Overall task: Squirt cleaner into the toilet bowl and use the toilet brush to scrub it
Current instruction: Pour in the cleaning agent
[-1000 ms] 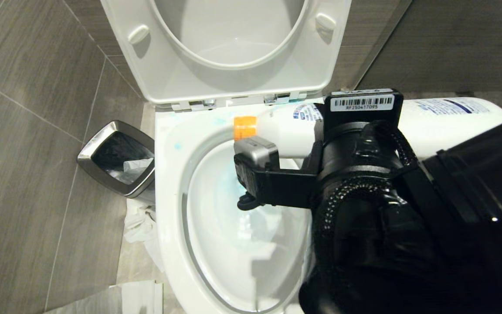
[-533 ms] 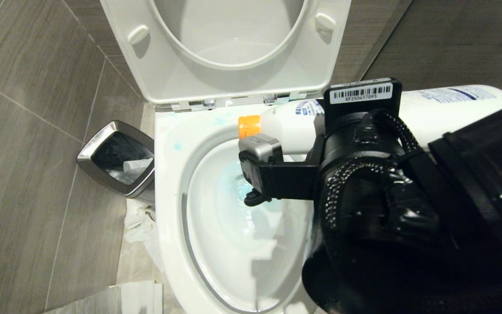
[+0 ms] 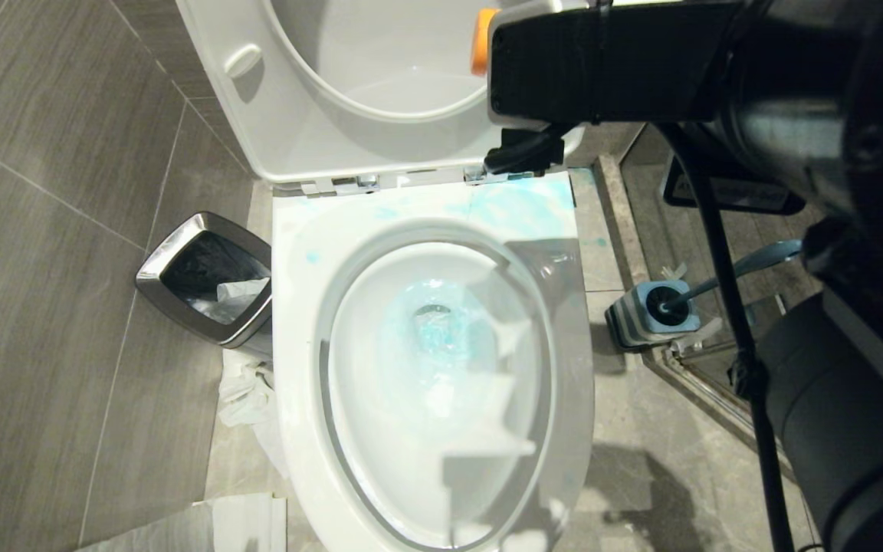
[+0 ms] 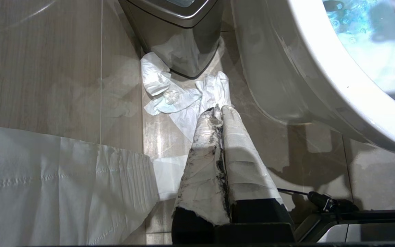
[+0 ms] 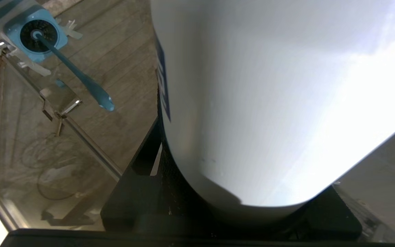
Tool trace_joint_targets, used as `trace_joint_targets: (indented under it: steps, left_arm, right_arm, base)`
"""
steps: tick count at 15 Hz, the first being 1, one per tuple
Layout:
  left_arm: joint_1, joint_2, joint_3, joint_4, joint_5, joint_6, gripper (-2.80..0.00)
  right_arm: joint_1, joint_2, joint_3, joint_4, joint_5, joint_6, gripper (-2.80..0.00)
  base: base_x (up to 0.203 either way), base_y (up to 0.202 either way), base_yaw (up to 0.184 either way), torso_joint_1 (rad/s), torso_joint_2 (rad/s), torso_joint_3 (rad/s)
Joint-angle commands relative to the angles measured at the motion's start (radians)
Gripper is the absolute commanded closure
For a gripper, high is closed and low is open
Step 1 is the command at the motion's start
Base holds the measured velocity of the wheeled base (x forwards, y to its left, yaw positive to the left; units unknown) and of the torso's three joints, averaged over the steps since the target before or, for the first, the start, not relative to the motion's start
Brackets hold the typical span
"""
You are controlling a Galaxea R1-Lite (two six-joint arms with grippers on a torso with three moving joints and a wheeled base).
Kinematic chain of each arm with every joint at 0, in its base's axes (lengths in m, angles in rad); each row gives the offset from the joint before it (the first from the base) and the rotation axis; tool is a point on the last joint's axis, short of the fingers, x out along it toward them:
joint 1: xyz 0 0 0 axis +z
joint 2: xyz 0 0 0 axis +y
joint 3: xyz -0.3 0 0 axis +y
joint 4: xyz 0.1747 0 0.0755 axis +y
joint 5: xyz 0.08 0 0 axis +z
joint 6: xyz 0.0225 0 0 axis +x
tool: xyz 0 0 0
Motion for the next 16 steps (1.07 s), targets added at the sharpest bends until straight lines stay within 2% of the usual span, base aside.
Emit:
trace_joint_targets:
  steps: [1, 6, 9, 16]
  left_arm:
    - [0.0, 0.002, 0.0, -0.001, 0.001, -0.001, 0.0]
    - [0.0, 0.002, 0.0, -0.001, 0.0, -0.001, 0.0]
    - [0.0, 0.002, 0.0, -0.001, -0.001, 0.001, 0.0]
    - [0.0, 0.002, 0.0, -0.001, 0.001, -0.001, 0.0]
  right_arm:
    - [-0.004, 0.0, -0.026, -0.007, -0.008, -0.015, 0.0]
    - [-0.007, -0.034, 0.078, -0.007, -0.008, -0.015, 0.0]
    - [0.0, 0.041, 0.001, -0.007, -0.008, -0.015, 0.0]
    - [-0.007, 0.102, 0.053, -0.007, -0.008, -0.015, 0.0]
  base:
    - [0.0, 0.0, 0.0, 0.0, 0.0, 0.0]
    - [0.0, 0.0, 0.0, 0.0, 0.0, 0.0]
    - [0.0, 0.0, 0.0, 0.0, 0.0, 0.0]
    - [0.0, 0.0, 0.0, 0.0, 0.0, 0.0]
